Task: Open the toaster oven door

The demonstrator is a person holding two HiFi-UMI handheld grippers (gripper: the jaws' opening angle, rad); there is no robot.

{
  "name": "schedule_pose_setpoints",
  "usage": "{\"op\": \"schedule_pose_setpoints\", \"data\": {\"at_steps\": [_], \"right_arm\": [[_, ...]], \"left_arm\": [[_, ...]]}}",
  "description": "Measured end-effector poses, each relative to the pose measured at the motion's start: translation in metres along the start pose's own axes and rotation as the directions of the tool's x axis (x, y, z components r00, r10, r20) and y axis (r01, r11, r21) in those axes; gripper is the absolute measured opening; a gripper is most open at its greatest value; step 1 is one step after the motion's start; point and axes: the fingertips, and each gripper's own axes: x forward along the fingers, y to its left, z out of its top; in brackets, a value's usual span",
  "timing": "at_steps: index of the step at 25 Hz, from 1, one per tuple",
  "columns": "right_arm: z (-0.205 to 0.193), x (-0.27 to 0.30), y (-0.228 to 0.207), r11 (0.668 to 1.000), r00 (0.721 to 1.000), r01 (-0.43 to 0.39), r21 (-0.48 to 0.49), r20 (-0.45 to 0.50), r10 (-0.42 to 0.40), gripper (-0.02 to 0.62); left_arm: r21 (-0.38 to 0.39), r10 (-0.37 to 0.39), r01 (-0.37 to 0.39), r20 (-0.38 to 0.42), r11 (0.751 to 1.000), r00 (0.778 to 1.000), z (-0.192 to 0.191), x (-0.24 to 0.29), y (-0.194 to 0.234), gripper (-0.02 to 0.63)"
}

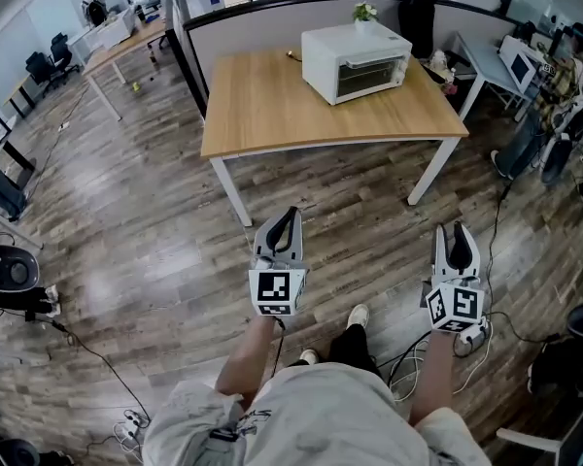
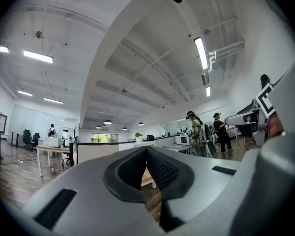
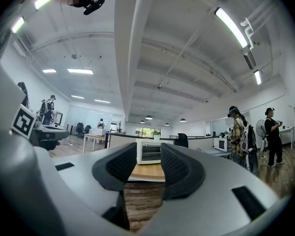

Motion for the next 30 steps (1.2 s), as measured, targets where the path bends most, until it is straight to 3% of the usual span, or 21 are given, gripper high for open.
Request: {"op": "schedule_pose_setpoints", "data": {"at_steps": [11, 30], "right_arm": [[-0.012, 0.077, -0.067, 1.0, 1.0, 0.0, 0.024, 0.003, 0.0, 0.147], [-0.064, 0.166, -0.191, 0.991, 0.998, 0.053, 0.121, -0.037, -0.049, 0.152]], "left_arm": [[0.04, -0.009, 0.01, -0.015, 0.999, 1.0, 0.001, 0.1, -0.026, 0.017], [0.105, -0.085, 0.091, -0.064, 0.99, 0.994, -0.005, 0.253, -0.103, 0.017]]}}
